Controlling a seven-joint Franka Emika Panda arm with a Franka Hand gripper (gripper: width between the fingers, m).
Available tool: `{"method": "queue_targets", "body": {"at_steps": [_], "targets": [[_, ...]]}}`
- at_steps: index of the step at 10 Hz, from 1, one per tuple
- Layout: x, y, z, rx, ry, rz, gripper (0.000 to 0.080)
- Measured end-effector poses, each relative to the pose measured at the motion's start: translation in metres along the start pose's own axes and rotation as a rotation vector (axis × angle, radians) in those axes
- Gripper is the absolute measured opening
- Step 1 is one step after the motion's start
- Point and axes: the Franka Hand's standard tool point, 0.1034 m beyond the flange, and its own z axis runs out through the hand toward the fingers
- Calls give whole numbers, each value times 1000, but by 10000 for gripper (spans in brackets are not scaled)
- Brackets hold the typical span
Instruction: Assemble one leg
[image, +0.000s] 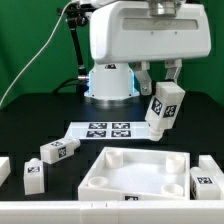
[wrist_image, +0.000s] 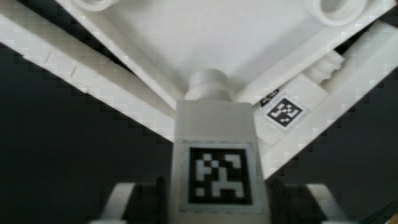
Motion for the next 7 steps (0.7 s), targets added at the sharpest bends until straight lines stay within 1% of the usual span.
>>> {"method": "queue_targets", "body": {"at_steps": [2, 3, 4, 5, 6, 7], "targets": [[18, 3, 9, 30, -15, 16, 275], [27, 2, 18, 40, -9, 16, 275], [32, 2, 27, 45, -3, 14, 275], [35, 6, 31, 28, 24, 14, 275], [34, 7, 31, 22, 29, 15, 275], [33, 7, 31, 23, 28, 15, 275]]}}
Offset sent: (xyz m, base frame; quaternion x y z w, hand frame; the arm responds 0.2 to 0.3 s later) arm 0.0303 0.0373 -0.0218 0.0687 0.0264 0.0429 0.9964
